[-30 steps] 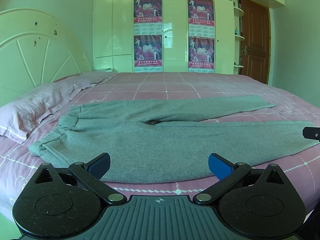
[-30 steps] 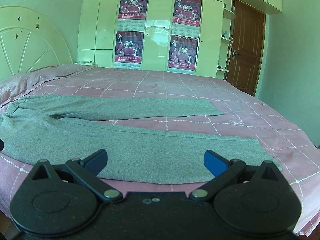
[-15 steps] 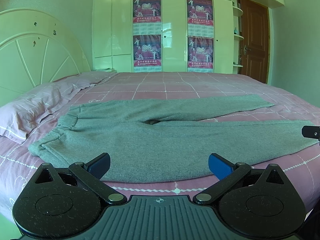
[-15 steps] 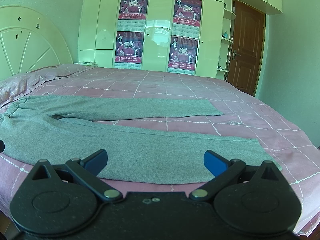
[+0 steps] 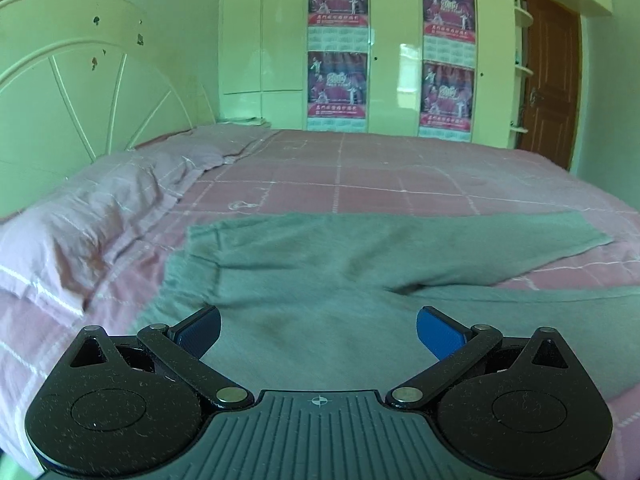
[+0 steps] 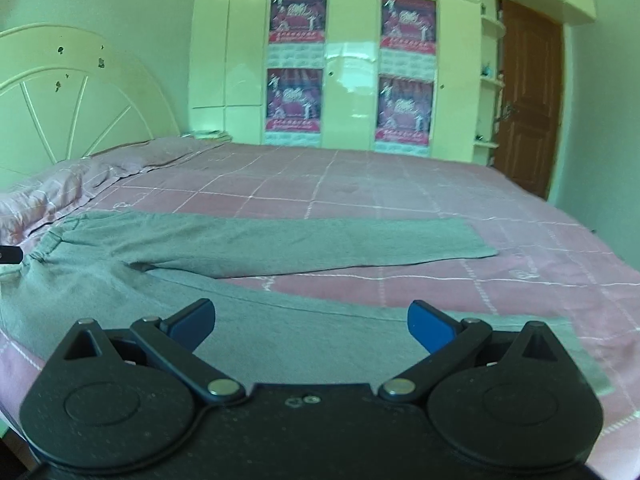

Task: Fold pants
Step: 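Grasp the sweatpants cuff with the left gripper while the right gripper grasps the other cuff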

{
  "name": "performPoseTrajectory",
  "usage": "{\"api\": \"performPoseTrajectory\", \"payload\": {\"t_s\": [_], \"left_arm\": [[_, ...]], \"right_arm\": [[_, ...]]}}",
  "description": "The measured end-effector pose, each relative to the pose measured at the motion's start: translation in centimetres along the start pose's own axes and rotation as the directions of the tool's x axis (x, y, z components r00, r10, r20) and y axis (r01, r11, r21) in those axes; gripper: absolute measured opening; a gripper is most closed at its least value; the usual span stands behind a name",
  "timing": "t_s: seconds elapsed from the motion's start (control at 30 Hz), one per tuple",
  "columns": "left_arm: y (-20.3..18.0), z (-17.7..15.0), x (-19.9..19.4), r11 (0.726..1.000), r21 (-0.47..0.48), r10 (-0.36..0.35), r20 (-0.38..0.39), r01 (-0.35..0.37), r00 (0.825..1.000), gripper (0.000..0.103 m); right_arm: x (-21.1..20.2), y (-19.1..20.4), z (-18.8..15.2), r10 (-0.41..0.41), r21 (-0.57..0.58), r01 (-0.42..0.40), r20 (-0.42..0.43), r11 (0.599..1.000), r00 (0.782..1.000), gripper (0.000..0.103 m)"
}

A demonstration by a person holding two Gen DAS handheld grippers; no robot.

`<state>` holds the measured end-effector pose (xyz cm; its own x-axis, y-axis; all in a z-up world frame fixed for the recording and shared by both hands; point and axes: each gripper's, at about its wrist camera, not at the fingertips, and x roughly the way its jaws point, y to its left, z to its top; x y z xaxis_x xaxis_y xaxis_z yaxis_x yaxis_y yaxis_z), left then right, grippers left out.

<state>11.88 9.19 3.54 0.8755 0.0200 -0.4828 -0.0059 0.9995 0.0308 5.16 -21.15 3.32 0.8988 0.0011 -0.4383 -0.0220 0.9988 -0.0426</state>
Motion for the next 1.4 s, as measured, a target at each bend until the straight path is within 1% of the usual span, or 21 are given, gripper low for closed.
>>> {"api": "performPoseTrajectory", "payload": {"t_s": [0.07,0.1,0.13,0.2,0.27,0.33,0.4,0.5,0.57,0.63,0.73,0.8,0.83,0.9,0.93,1.03,1.1,1.17,1.3,1.33,1.4], "left_arm": [[1.1,1.5,1.6,0.999,0.037,0.034,0.005,-0.034,0.999,0.103],[1.8,2.2,2.4,0.998,0.045,0.037,0.011,-0.037,0.999,0.103],[2.5,3.0,3.2,0.999,0.044,0.023,0.016,-0.024,1.0,0.103],[3.8,4.4,4.9,0.998,0.036,0.041,0.025,-0.042,0.999,0.103],[4.8,5.6,6.8,0.996,0.062,0.067,0.016,-0.068,0.998,0.103],[5.5,6.5,8.5,0.996,0.071,0.047,0.004,-0.047,0.999,0.103],[6.2,7.1,10.5,0.995,0.079,0.054,-0.013,-0.053,0.998,0.103],[7.3,7.6,13.5,0.994,0.076,0.08,-0.025,-0.078,0.996,0.103],[8.5,7.9,15.7,0.996,0.044,0.078,-0.056,-0.076,0.995,0.103],[9.6,7.9,18.0,0.997,0.034,0.066,-0.095,-0.063,0.993,0.103],[11.3,7.7,21.6,0.994,0.058,0.098,-0.132,-0.091,0.986,0.103],[12.5,7.7,23.6,0.996,0.059,0.07,-0.16,-0.061,0.985,0.1],[13.0,7.7,24.7,0.996,0.068,0.066,-0.176,-0.055,0.982,0.095],[14.1,7.4,26.8,0.998,0.063,0.034,-0.212,-0.022,0.977,0.09],[14.6,7.2,27.7,0.998,0.055,0.017,-0.232,-0.005,0.973,0.087],[16.1,6.9,30.3,0.998,-0.002,-0.055,-0.258,0.057,0.964,0.086],[16.6,6.9,31.5,0.995,-0.022,-0.103,-0.264,0.101,0.959,0.086],[16.7,6.8,32.7,0.989,-0.025,-0.144,-0.281,0.143,0.949,0.086],[16.5,6.6,34.0,0.984,-0.035,-0.176,-0.293,0.173,0.94,0.086],[16.4,6.6,34.2,0.983,-0.038,-0.183,-0.296,0.18,0.938,0.086],[16.4,6.7,34.5,0.98,-0.038,-0.197,-0.299,0.195,0.933,0.086]], "right_arm": [[1.9,0.6,1.8,0.029,-0.016,-0.029,-0.009,0.999,1.0,0.097],[2.9,1.0,2.7,0.043,-0.031,-0.043,-0.016,0.999,0.999,0.097],[4.0,1.5,3.7,0.062,-0.05,-0.062,-0.019,0.997,0.998,0.097],[5.8,2.2,5.6,0.115,-0.073,-0.116,-0.018,0.991,0.993,0.096],[7.9,3.3,7.8,0.171,-0.094,-0.173,-0.028,0.98,0.985,0.095],[10.1,4.3,9.7,0.169,-0.114,-0.17,-0.019,0.979,0.985,0.096],[12.2,5.0,11.1,0.192,-0.137,-0.189,0.006,0.972,0.981,0.097],[16.4,5.5,12.6,0.222,-0.146,-0.223,-0.023,0.964,0.975,0.096],[19.5,5.7,13.1,0.233,-0.163,-0.24,-0.056,0.957,0.971,0.089],[22.5,6.1,13.4,0.223,-0.193,-0.238,-0.097,0.952,0.97,0.071],[26.0,6.0,13.4,0.22,-0.222,-0.243,-0.12,0.944,0.968,0.064],[28.1,5.9,13.4,0.217,-0.237,-0.244,-0.133,0.94,0.967,0.062],[29.0,5.8,13.3,0.219,-0.242,-0.248,-0.141,0.938,0.965,0.061],[30.9,5.8,13.1,0.226,-0.255,-0.262,-0.161,0.931,0.961,0.059],[31.6,5.8,12.9,0.23,-0.262,-0.269,-0.168,0.927,0.958,0.056],[33.9,5.8,12.3,0.248,-0.264,-0.298,-0.206,0.917,0.947,0.048],[35.1,5.9,12.0,0.264,-0.273,-0.32,-0.224,0.907,0.938,0.047],[36.1,6.3,11.7,0.281,-0.297,-0.351,-0.252,0.888,0.926,0.046],[37.8,7.1,11.5,0.305,-0.344,-0.404,-0.307,0.848,0.902,0.043],[38.2,7.1,11.5,0.312,-0.349,-0.418,-0.322,0.838,0.894,0.041],[38.8,7.4,11.7,0.356,-0.354,-0.476,-0.354,0.805,0.865,0.038]]}}
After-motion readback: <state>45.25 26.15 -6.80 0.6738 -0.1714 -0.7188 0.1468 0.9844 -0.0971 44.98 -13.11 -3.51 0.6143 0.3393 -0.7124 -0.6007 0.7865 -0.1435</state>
